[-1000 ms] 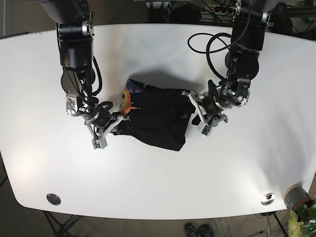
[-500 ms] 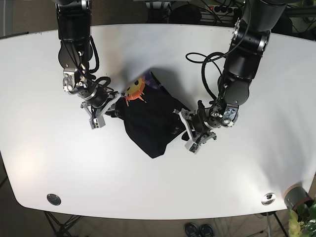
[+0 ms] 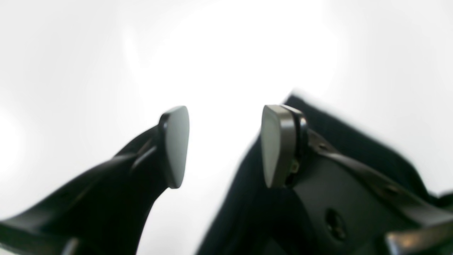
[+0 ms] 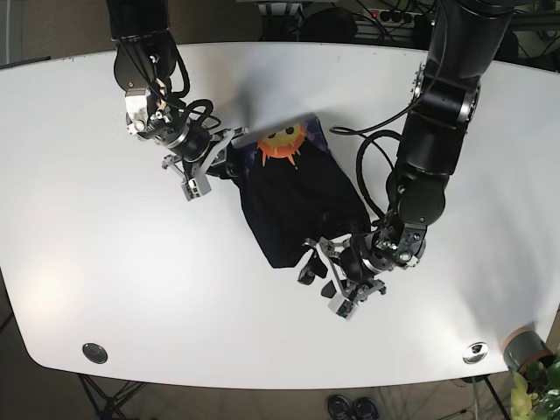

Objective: Fold the T-shirt properly

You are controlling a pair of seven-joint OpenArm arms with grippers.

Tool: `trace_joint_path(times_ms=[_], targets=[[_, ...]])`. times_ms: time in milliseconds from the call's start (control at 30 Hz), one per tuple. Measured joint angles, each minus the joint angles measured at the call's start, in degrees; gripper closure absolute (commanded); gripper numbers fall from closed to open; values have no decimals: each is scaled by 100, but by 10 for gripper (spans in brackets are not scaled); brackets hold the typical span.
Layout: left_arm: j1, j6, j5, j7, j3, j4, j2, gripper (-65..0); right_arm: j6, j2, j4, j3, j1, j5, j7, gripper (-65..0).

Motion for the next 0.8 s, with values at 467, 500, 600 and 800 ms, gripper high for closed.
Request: trace_joint_path(times_ms=[467,500,600,800], targets=[[1532,-2,-2,553,-109,2730,-498,-304,-4,22,1517,37,-79,-11,-984,-95],[1672,-4,-24,501,-175,2889,-498,-304,-2,26,1491,37,-79,-28,-979,-95],[2033,24,155,507,-358,3206,-501,-304,35,48,1176,160,63,-31,-1005,-95],[3036,551,693,535,-472,3921,-533,-306,-11,190,634,286,177,-33,-968,-95]])
